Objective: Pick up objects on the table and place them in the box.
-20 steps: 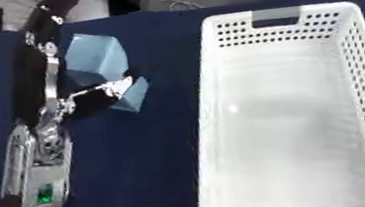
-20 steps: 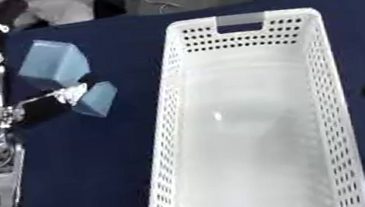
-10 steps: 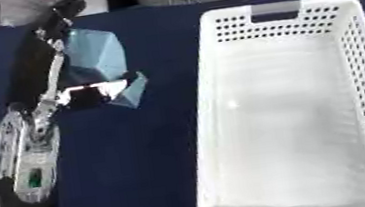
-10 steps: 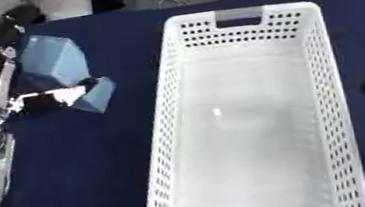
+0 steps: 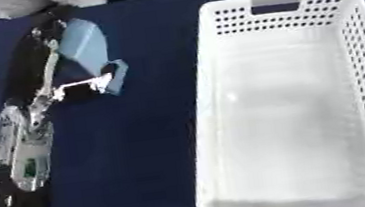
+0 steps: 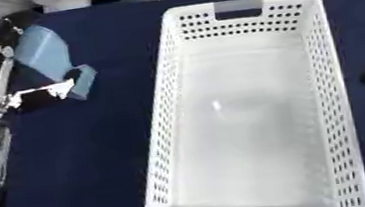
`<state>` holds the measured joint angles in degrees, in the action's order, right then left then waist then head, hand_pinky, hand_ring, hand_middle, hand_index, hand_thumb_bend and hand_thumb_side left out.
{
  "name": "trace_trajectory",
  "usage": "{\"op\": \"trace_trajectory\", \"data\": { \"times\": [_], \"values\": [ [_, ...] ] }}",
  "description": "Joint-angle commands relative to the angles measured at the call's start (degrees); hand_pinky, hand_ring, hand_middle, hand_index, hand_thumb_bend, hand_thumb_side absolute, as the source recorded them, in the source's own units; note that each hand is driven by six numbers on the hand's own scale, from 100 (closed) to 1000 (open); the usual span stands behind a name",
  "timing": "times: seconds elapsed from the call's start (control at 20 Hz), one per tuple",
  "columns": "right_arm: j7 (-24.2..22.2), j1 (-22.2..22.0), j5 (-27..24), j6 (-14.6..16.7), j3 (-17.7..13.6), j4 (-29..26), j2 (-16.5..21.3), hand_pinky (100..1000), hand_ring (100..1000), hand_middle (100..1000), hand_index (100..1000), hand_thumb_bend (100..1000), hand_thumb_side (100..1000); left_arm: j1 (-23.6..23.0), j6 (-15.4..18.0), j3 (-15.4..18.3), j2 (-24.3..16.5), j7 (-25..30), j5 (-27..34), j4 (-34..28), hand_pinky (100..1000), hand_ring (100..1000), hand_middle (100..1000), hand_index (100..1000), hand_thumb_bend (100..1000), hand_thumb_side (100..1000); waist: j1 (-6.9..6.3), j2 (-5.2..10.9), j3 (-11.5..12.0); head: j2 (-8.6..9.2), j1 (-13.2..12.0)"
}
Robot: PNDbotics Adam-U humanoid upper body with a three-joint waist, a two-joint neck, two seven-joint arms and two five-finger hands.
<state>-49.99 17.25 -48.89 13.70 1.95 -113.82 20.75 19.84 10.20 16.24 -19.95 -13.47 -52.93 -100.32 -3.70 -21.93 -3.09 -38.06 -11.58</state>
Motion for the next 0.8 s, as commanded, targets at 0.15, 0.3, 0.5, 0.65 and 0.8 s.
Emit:
{"op": "trace_trajectory", "data": {
  "times": [0.15,0.3,0.5,0.65,0.8],
  "values": [
    [-2.0,0.8,-0.3,1.8,0.0,-0.8,0.9,894,771,833,1000,100,787,0.5,1.0,0.7,-0.6,-11.7,6.5,-0.5,100,180,170,210,100,100,0.01,1.04,-0.1,-0.46,0.0],
    [-2.0,1.0,-0.7,1.4,0.0,-0.8,0.8,892,770,832,1000,100,787,0.4,3.7,0.4,-0.5,-17.8,12.1,-0.2,100,100,100,129,100,100,0.02,1.22,-0.2,-0.52,0.1],
    [-2.0,1.0,-1.3,0.9,0.0,-0.8,0.7,891,769,831,1000,100,787,0.9,7.1,-0.2,-1.0,-20.7,18.9,0.8,100,100,100,121,100,100,0.14,1.64,-0.2,-0.57,0.0],
    [-2.0,0.9,-1.6,0.7,-0.1,-0.8,0.7,889,769,830,1000,100,788,2.7,8.0,-1.8,-2.5,-20.9,27.1,0.8,100,100,100,113,100,117,0.19,2.08,-0.1,-0.87,-0.3],
    [-2.0,0.8,-1.9,0.5,0.0,-0.8,0.9,888,769,830,1000,100,789,5.2,8.2,-5.4,-5.6,-18.3,41.3,0.4,100,100,100,110,100,252,-0.04,2.46,-0.2,-1.40,-0.7]
  ]
}}
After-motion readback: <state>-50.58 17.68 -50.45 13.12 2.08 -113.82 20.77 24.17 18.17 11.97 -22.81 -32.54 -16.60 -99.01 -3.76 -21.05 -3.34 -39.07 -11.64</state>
